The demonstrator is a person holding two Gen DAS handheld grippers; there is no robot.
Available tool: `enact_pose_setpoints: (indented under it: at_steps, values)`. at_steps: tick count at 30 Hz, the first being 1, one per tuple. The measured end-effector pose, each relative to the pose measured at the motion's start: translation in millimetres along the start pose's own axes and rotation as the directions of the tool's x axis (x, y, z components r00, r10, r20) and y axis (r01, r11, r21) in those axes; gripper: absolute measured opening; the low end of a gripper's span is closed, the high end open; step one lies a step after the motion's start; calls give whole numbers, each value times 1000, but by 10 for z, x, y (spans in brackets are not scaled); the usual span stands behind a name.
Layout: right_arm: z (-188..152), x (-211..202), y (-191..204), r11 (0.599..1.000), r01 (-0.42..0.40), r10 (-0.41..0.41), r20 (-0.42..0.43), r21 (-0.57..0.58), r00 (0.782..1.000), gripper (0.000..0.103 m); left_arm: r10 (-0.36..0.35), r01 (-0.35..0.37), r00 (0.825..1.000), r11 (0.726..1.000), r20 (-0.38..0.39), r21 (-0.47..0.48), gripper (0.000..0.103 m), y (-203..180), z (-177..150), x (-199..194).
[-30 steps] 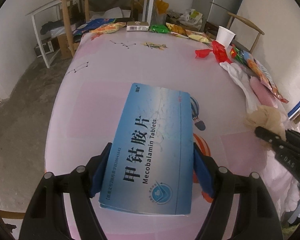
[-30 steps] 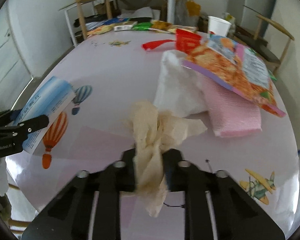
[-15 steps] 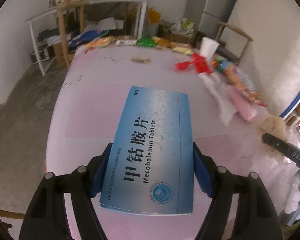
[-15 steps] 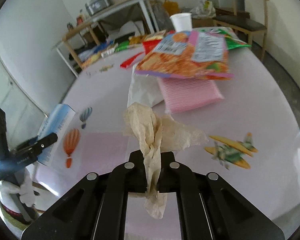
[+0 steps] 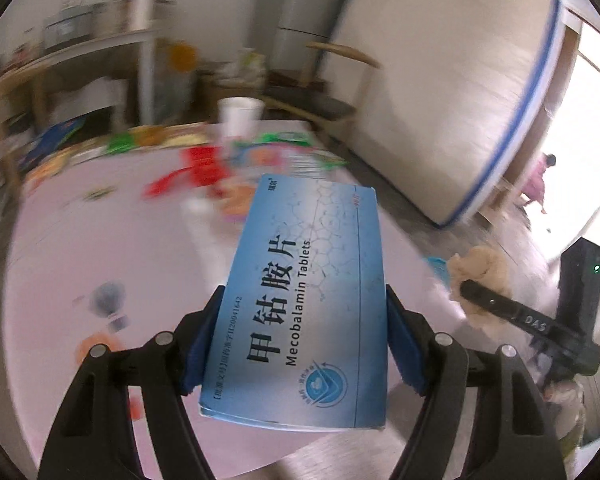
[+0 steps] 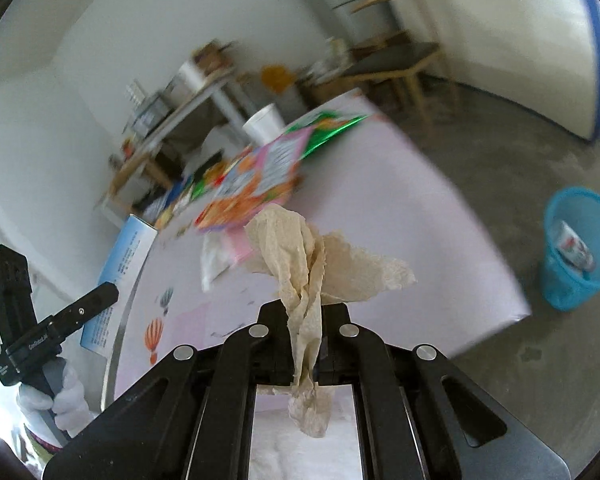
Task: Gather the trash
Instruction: 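Carry box and tissue over the wastebasket and open both grippers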
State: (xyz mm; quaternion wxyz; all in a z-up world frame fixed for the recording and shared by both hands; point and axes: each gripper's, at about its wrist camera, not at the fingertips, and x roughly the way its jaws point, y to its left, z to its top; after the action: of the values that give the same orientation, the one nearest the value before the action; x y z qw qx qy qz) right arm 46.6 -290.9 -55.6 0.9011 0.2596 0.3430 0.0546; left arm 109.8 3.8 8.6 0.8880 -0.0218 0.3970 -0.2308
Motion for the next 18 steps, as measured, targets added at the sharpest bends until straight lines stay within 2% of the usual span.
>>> enact_pose_setpoints:
  at_steps: [3,6,11,14,18]
  values:
    - [34,-294,-425,995,42,-49,71,92,996,4,-85,88,995,992,-43,91,72,-559,203,282]
    - [59,-540,-960,974,77,-103,114,214,988,4,-169,186,979,970,-114,160,72,-1104,373,626]
    - [57,-758,-1901,898,96,-167,130,430,977,4,-250,317,930,918,-269,240,72,-2108,576,1430]
    - [50,-666,-2477,841,79,-168,119,535,979,4,-257,362,895,896,-366,257,72,-2619,600,1949]
    - [62,-396,-3018,776,85,-176,86,624,981,5,-215,381,866,868,-451,319,72,-3271,574,2665]
